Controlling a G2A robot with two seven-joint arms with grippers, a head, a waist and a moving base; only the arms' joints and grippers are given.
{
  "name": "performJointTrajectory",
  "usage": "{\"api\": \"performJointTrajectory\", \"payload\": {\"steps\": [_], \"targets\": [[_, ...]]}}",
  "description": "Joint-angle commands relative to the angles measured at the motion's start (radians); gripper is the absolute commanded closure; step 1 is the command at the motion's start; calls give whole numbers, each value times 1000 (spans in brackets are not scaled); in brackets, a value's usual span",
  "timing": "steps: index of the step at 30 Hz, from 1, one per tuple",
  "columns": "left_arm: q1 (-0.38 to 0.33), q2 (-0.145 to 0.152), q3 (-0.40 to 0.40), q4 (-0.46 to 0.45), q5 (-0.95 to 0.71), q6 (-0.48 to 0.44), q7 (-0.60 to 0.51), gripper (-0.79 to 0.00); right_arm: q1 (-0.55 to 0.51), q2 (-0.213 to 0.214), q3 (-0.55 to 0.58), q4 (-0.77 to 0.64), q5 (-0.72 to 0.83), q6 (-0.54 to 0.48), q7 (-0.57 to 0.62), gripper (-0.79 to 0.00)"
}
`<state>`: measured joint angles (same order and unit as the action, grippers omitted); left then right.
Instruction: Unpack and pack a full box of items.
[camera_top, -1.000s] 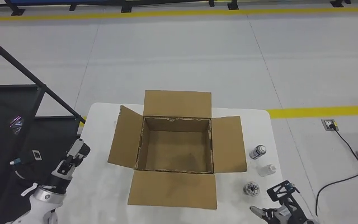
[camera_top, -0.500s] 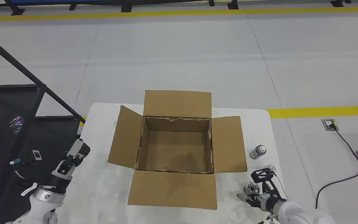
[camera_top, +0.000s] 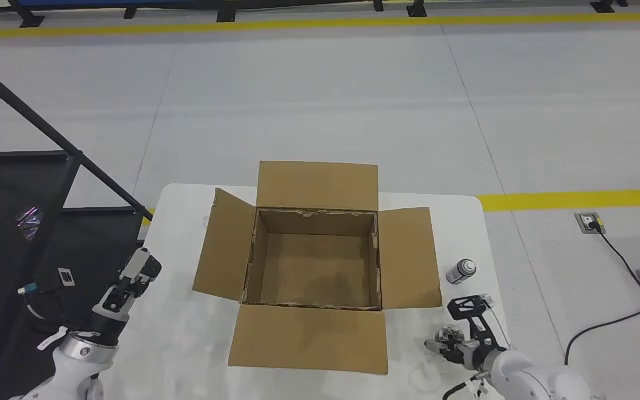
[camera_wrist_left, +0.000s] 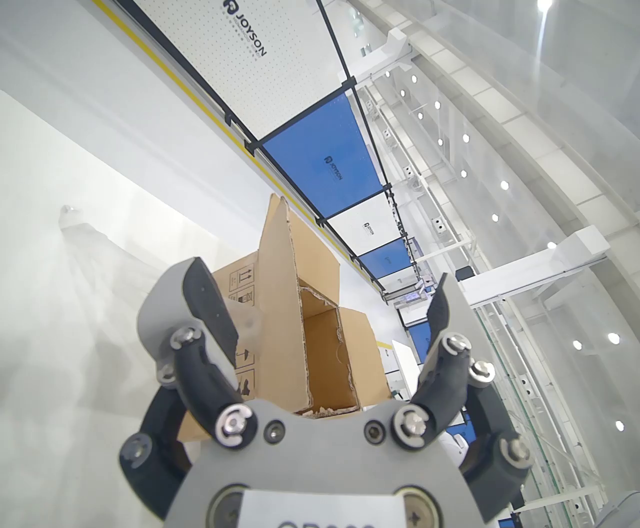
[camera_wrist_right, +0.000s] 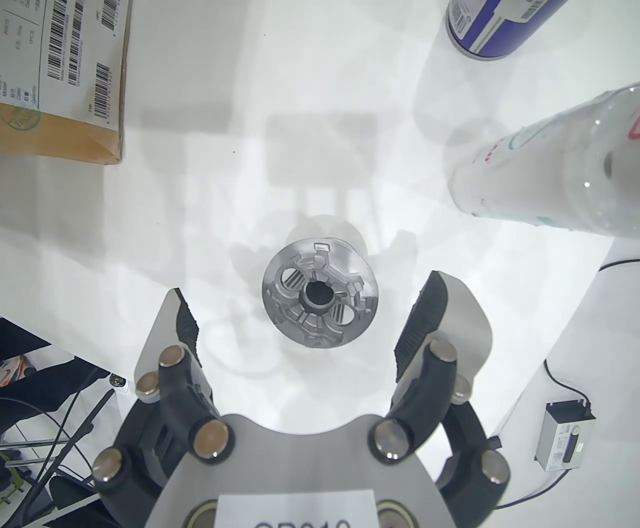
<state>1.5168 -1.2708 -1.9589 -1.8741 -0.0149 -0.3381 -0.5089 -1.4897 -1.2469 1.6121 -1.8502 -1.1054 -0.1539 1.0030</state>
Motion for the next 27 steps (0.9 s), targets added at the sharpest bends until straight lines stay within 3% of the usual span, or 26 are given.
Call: {"api": "performJointTrajectory", "payload": {"steps": [1,2,5,9,11,16,20,27], "targets": [[0,0,0,0,0,0,0,-785,7,1,-6,10,-3,3,5,-643],[0,0,0,0,0,0,0,-785,11,2,-8,15,-4,2,11,-610],[0,0,0,0,0,0,0,-785,22,5,-13,27,-5,-3,20,-413],[0,0,0,0,0,0,0,-785,32,9,-18,38,-6,-6,30,-246],[0,0,0,0,0,0,0,-785,32,10,-18,36,-7,-4,27,-18],[0,0,0,0,0,0,0,-785,-13,18,33,-43,19,-12,13,0],[0,0,0,0,0,0,0,-785,-81,27,114,-186,55,-43,12,0],[0,0,0,0,0,0,0,-785,-136,34,260,-436,141,30,26,0]]}}
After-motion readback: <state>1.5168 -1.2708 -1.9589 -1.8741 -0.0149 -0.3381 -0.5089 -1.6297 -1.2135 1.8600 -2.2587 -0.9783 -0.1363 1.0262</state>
